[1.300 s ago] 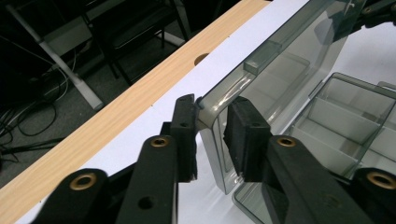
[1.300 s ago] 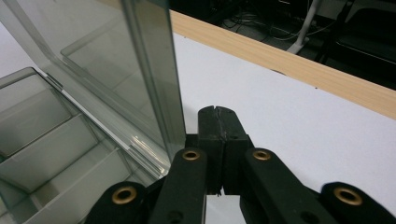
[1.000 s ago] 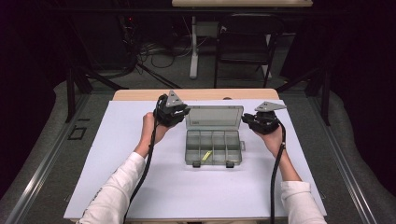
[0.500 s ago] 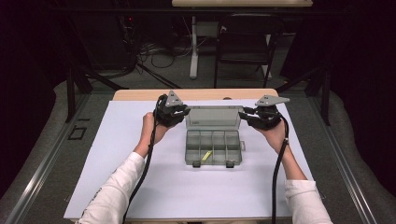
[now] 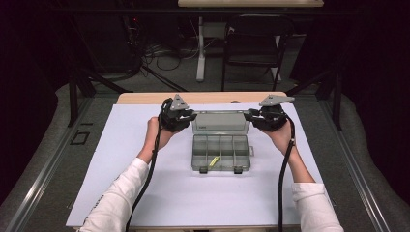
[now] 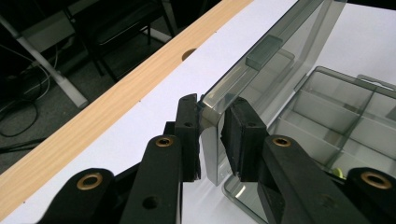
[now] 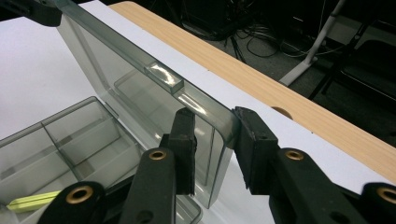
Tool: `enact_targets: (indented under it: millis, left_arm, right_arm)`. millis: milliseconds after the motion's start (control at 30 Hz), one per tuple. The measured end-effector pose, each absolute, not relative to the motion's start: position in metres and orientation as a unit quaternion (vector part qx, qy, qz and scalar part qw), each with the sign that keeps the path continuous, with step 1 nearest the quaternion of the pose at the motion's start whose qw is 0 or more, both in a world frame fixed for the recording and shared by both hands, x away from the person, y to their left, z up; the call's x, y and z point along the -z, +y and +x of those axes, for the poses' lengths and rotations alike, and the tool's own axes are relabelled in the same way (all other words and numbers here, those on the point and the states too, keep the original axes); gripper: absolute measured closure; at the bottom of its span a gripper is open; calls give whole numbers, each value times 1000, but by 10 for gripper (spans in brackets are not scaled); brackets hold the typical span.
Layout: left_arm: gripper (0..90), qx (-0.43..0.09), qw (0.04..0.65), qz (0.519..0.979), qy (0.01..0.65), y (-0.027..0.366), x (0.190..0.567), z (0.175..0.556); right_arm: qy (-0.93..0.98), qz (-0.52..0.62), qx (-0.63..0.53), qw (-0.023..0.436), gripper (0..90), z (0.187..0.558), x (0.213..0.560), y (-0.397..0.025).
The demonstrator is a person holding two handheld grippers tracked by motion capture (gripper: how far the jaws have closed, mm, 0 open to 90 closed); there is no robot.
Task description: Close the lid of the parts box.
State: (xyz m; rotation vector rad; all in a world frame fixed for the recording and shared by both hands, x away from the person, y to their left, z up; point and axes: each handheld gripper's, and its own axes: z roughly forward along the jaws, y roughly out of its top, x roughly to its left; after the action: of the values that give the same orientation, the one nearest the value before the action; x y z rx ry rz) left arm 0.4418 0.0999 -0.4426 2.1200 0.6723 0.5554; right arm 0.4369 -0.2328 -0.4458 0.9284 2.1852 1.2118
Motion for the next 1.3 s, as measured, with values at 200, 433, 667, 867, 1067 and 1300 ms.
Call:
enact_targets:
  millis: [200, 433, 667, 867, 1067, 1300]
  left_arm:
    - [752, -227, 410, 843, 265, 99, 444, 433]
    - [750, -226, 404, 846, 263, 99, 447, 422]
    - [695, -219, 396, 854, 257, 97, 450, 414]
    - [414, -207, 403, 853, 260, 102, 439, 407]
    - [652, -204, 429, 837, 271, 111, 420, 406]
    - [811, -194, 415, 841, 288, 110, 419, 420]
  right_arm:
    - [800, 329, -438, 245, 702, 427, 447, -232]
    - [807, 317, -427, 256, 698, 413, 447, -229]
    - [815, 303, -413, 271, 690, 401, 451, -227]
    - [816, 300, -412, 274, 685, 397, 451, -226]
    - [815, 301, -413, 272, 666, 394, 452, -226]
    - [817, 297, -414, 271, 649, 392, 453, -226]
